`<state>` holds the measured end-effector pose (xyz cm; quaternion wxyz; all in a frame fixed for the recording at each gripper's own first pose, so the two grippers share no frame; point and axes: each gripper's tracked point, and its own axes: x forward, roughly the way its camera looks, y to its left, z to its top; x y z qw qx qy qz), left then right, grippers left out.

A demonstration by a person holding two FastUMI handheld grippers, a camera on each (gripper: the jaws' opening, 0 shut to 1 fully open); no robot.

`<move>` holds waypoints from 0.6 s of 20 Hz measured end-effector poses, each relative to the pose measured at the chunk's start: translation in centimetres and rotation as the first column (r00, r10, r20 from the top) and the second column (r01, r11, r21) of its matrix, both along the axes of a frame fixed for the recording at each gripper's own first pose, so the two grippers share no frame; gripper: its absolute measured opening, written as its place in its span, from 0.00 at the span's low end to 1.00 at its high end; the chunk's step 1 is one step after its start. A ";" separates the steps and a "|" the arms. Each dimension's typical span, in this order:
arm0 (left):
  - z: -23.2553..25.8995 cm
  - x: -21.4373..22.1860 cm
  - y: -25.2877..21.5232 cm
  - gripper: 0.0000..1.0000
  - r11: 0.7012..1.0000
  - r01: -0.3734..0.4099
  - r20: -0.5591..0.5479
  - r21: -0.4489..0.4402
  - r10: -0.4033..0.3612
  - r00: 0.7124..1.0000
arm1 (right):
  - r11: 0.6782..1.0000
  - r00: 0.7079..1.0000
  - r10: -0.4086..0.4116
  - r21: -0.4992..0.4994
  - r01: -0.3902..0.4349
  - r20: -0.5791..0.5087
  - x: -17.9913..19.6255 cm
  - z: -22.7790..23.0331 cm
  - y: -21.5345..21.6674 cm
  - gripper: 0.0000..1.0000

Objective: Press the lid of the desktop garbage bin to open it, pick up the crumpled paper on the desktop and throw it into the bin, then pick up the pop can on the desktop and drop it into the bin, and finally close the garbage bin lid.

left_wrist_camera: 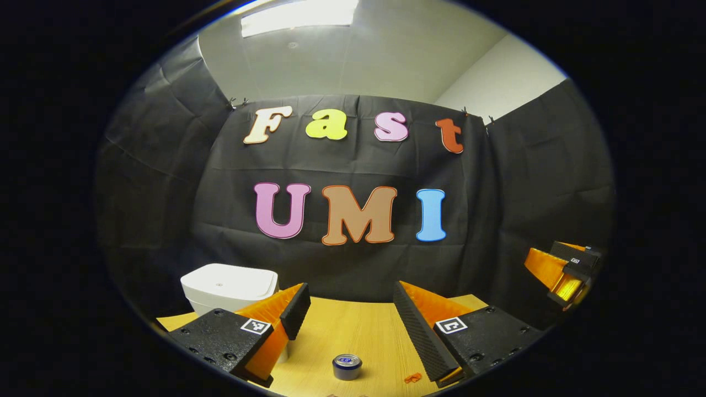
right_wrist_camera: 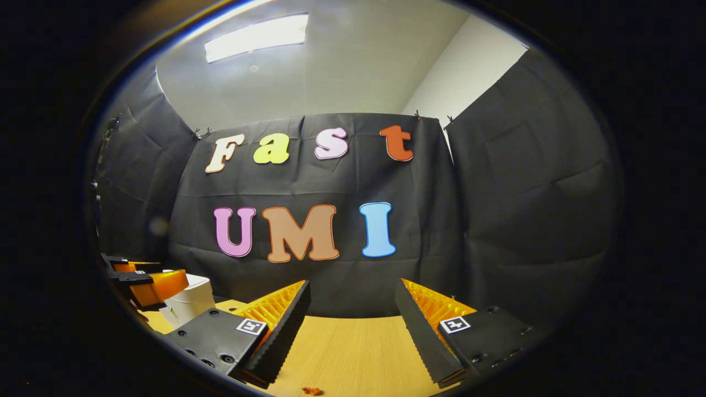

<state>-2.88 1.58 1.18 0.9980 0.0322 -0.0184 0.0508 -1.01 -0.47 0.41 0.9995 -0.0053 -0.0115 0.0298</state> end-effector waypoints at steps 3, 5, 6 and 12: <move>0.0 0.0 0.5 0.92 1.000 -0.013 -0.003 0.005 0.013 1.000 | 1.000 1.000 0.013 -0.013 -0.013 0.000 0.0 -0.1 0.4 0.98; -0.1 0.0 0.8 0.93 1.000 -0.018 -0.006 0.011 0.018 1.000 | 1.000 1.000 0.018 -0.018 -0.018 -0.004 0.0 -0.3 0.6 0.98; -0.1 0.1 0.8 0.93 1.000 -0.020 -0.007 0.016 0.020 1.000 | 1.000 1.000 0.018 -0.018 -0.019 -0.007 0.0 -0.4 0.7 0.98; 0.1 0.6 0.9 0.92 0.999 -0.018 -0.001 0.047 0.018 1.000 | 1.000 1.000 0.007 -0.021 -0.008 -0.025 0.4 -0.6 0.5 0.98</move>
